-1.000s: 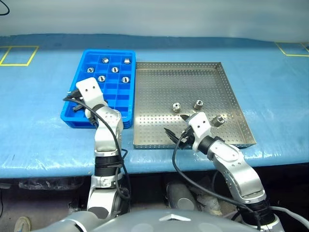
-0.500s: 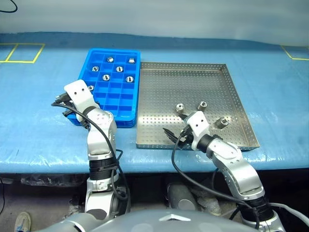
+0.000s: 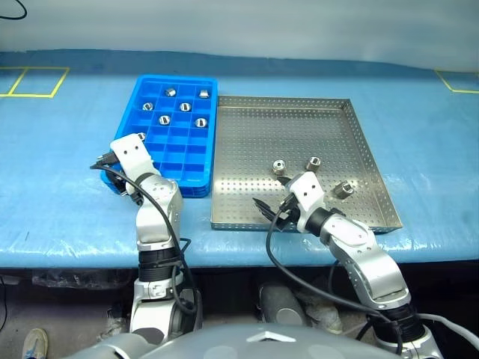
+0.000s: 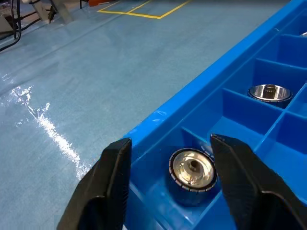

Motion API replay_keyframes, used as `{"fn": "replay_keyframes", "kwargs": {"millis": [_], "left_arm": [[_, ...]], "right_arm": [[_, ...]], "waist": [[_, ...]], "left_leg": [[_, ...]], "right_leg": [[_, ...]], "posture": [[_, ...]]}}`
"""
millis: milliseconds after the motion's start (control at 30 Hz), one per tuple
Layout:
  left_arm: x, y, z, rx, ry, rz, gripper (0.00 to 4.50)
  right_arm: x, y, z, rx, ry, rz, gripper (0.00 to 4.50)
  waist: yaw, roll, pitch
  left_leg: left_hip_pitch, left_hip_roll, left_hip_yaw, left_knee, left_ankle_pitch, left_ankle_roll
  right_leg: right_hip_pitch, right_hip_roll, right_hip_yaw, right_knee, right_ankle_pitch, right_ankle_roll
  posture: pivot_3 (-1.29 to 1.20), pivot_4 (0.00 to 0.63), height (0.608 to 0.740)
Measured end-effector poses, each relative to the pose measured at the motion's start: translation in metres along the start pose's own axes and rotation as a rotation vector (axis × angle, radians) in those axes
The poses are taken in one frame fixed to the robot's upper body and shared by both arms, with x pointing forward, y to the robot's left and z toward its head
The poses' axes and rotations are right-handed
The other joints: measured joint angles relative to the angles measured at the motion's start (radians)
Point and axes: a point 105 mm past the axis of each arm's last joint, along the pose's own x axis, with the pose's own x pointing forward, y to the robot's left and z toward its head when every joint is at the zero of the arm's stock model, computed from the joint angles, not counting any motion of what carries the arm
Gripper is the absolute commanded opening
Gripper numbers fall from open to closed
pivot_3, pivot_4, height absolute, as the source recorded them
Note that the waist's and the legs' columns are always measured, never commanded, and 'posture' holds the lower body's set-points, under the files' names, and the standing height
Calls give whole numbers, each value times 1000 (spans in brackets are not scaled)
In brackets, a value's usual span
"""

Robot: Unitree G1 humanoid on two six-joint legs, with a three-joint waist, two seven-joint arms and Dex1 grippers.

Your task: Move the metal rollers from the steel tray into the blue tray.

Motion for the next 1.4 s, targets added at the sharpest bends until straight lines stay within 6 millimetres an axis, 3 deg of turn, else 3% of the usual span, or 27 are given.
{"fn": "replay_keyframes", "kwargs": {"millis": [133,300,533,900,1400], "left_arm": [[-13,-37,15,-72,-76,-270,3946],[-65,-97,38,-98,-233,-760,3946],[-107,-134,16,55,-246,-1118,3946],[-128,-174,-39,273,-139,-1354,3946],[-141,-200,-47,308,-116,-1470,3946]], "right_arm": [[0,1,1,10,-7,0,4500],[2,-2,8,65,-56,-33,4500],[1,-21,18,96,-109,-151,4500],[-3,-27,17,93,-106,-193,4500],[-15,-37,10,88,-78,-273,4500]], "waist": [[1,0,0],[-5,0,0],[-18,1,0],[-28,1,0],[-61,1,0]], "left_leg": [[0,0,0,0,0,0],[0,0,1,0,0,0],[0,0,1,0,0,0],[0,0,1,0,0,1],[0,0,1,0,0,1]], "right_leg": [[0,0,0,0,0,-1],[0,0,1,-1,0,-1],[-1,0,1,0,-1,-1],[-1,0,1,0,-1,-1],[-1,0,1,0,-1,-1]], "posture": [[-91,150,740],[-107,150,740],[-130,150,740],[-175,150,740],[-207,150,740]]}}
